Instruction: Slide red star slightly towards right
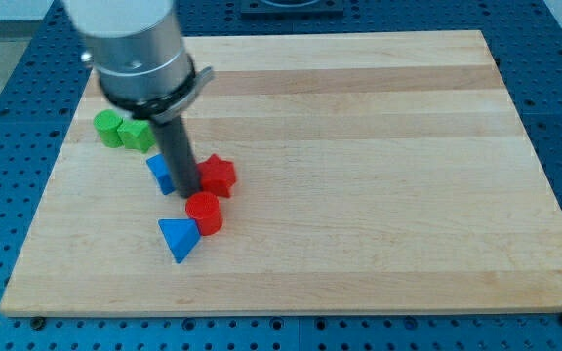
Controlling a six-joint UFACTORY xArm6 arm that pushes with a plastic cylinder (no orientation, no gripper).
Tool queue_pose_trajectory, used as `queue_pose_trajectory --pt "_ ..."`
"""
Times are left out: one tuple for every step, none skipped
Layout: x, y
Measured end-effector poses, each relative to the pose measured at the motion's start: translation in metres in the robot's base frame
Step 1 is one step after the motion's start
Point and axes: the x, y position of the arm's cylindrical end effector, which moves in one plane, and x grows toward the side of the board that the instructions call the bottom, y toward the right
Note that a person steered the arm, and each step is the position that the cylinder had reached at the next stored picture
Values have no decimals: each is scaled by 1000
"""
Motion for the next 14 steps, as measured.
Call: queue_pose_trajectory --pt "-24 34" --pt "-54 62" --pt "-84 93" --pt "-105 118" --pt "-105 111" --pt "-105 80" --pt "-105 41" --pt "-105 15" --pt "-80 24" --pt "-77 27" --pt "-77 51" --pt "-58 60" --pt "-35 60" --pt "-29 63"
